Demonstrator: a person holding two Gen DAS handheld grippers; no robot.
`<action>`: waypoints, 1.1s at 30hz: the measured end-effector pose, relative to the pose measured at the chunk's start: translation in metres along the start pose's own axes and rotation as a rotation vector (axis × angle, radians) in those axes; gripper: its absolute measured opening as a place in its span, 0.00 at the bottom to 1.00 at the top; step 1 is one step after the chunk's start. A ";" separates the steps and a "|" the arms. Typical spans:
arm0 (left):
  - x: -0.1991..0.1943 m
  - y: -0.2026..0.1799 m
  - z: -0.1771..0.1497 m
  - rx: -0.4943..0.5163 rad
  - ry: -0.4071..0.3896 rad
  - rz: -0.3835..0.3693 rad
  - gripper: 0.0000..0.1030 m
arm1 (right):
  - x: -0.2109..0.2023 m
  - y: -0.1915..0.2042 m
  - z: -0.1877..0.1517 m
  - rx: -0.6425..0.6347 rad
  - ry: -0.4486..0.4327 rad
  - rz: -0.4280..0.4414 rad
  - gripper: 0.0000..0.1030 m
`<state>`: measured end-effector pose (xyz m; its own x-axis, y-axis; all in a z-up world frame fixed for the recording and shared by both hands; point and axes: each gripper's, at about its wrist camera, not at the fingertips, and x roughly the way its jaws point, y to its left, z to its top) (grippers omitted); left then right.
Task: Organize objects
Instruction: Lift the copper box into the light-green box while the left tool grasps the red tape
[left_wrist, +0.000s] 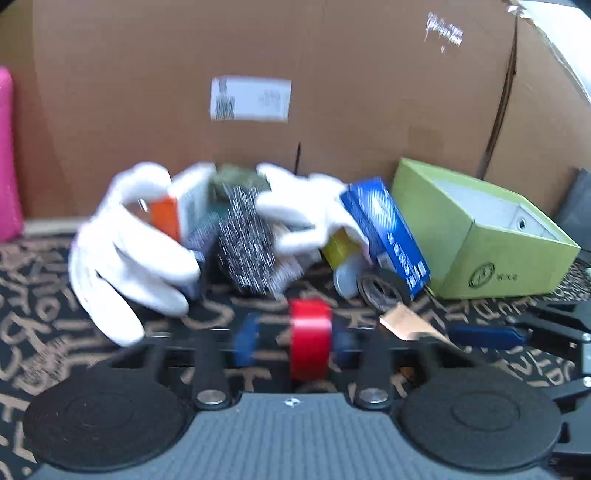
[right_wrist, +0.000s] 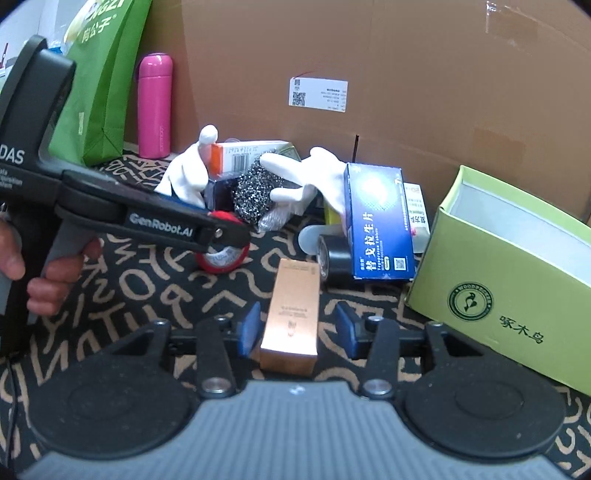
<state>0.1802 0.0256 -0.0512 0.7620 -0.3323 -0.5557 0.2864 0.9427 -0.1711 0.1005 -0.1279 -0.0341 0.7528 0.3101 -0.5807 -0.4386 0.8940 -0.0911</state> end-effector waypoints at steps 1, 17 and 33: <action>0.003 0.001 -0.001 -0.010 0.014 -0.010 0.27 | 0.002 0.000 0.001 -0.001 0.003 -0.001 0.43; 0.003 0.007 -0.005 -0.057 -0.029 0.043 0.18 | 0.030 -0.008 0.008 0.004 0.019 0.061 0.29; -0.021 -0.032 0.020 -0.049 -0.128 0.027 0.18 | -0.041 -0.080 0.057 0.044 -0.317 -0.033 0.29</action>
<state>0.1666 0.0017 -0.0174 0.8379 -0.3047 -0.4528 0.2382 0.9506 -0.1990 0.1327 -0.1936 0.0432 0.8848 0.3594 -0.2965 -0.3945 0.9165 -0.0664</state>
